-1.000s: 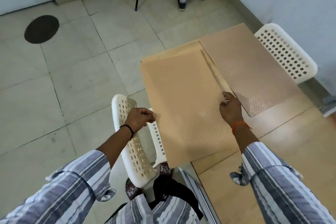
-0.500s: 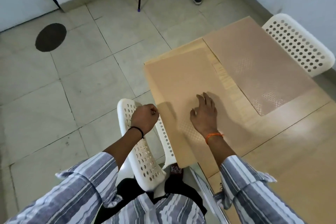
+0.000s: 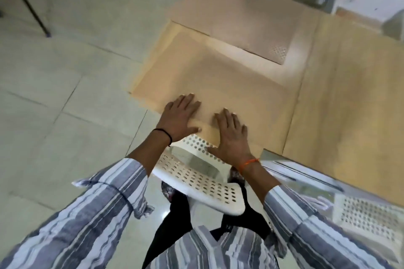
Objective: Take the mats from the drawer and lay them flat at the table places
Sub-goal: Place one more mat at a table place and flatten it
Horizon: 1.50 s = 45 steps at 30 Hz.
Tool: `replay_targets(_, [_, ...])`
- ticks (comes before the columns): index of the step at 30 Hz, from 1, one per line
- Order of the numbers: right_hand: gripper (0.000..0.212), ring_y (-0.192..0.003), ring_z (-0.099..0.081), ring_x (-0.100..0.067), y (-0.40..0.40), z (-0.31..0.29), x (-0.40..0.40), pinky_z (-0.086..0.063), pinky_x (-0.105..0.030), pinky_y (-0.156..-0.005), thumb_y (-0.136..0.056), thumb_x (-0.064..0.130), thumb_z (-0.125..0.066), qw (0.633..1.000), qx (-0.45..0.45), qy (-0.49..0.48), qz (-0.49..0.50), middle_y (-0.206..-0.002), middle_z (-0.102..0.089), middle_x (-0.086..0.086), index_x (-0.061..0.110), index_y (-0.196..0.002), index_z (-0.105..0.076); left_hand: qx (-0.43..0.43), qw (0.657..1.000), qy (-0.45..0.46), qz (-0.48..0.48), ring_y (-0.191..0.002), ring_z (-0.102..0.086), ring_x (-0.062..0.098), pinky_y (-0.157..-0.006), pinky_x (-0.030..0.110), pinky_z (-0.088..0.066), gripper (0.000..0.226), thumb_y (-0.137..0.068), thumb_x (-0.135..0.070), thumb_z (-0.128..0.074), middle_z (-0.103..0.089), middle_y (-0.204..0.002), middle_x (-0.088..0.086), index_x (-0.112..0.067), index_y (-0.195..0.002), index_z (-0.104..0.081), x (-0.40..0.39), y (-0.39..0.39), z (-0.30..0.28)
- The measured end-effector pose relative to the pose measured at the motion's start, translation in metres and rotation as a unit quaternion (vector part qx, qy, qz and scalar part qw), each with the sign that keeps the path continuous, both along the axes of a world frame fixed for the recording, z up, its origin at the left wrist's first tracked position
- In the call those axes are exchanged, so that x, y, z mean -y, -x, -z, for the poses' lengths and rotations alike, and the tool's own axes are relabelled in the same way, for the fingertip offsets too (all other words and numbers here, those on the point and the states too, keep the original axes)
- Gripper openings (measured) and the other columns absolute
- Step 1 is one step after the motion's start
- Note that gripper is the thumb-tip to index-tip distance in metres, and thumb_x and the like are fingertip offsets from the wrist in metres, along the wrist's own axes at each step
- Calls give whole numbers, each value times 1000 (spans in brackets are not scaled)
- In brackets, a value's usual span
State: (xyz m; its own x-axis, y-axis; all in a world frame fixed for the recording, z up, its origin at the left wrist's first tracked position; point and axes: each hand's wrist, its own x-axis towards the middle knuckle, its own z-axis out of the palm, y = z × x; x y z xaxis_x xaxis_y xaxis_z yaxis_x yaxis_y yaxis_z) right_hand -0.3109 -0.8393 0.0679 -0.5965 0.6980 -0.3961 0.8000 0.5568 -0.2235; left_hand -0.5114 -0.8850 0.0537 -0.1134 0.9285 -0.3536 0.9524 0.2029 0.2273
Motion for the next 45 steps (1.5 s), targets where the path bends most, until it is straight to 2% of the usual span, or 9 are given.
replay_targets(3, [101,-151,0,-33,4,-1,18,-18,-64,-115,-81,43,-70,998,26,-1,58,-165,7,-5,22,-156,-6,-39,997,16,59,-150,-6,23,-117,47,-18,103,-75,-65,-65,0,-164,-4,-32,-155,-9,7,18,-1])
replay_targets(6, [96,-151,1,-33,1,-2,19,-18,-65,-115,-85,31,-68,995,36,-16,95,-165,9,-4,26,-156,-5,-49,996,-7,74,-149,-12,25,-114,48,-24,99,-77,-55,-69,-4,-164,-4,-32,-154,-11,7,26,-4])
replay_targets(11, [95,-151,-2,-36,-10,-6,-6,-23,-65,-113,-83,32,-72,987,48,-9,154,-165,4,-5,33,-155,-10,-46,998,-1,43,-149,-10,26,-114,47,-26,93,-82,-56,-63,-3,-164,0,-29,-154,-12,0,22,-7])
replay_targets(19, [102,-151,2,-34,-7,-9,-32,-22,-67,-112,-81,32,-76,987,63,22,149,-165,9,-4,36,-156,-7,-43,998,42,4,-149,-9,27,-111,52,-32,95,-79,-56,-68,-3,-164,-6,-36,-154,-11,-18,24,-13])
replay_targets(32, [105,-151,10,-34,11,-9,-43,-18,-70,-111,-80,46,-75,976,53,85,191,-164,17,-3,36,-156,-3,-69,992,68,80,-149,-8,27,-106,51,-39,101,-74,-68,-64,-1,-163,-7,-38,-153,-9,-43,53,-13])
replay_targets(37, [75,-151,-4,-30,30,-11,-42,-24,-64,-113,-85,57,-62,960,-12,58,274,-165,-3,-4,33,-150,-30,-37,995,39,80,-141,-29,27,-102,44,-44,74,-82,-67,-56,-23,-159,-5,-34,-145,-38,-54,61,-18])
replay_targets(40, [73,-150,-6,-29,54,-5,-37,-27,-62,-111,-87,55,-61,966,-11,17,257,-164,-5,-3,34,-149,-29,-49,992,-21,112,-123,-46,27,-95,40,-46,54,-88,-52,-58,-44,-145,0,-22,-134,-51,-68,69,-29])
replay_targets(42, [82,-151,0,-29,66,0,-36,-20,-65,-113,-86,54,-62,965,7,33,259,-165,4,-1,37,-152,-19,-45,990,-24,134,-132,-39,27,-102,41,-42,67,-87,-50,-60,-36,-150,6,-17,-142,-40,-75,77,-27])
replay_targets(45, [90,-151,9,-28,74,3,-37,-13,-68,-113,-85,55,-63,958,24,61,279,-164,16,2,40,-154,-6,-32,987,21,158,-149,-8,26,-117,45,-22,90,-85,-59,-57,-4,-163,5,-19,-154,-14,-74,96,-17])
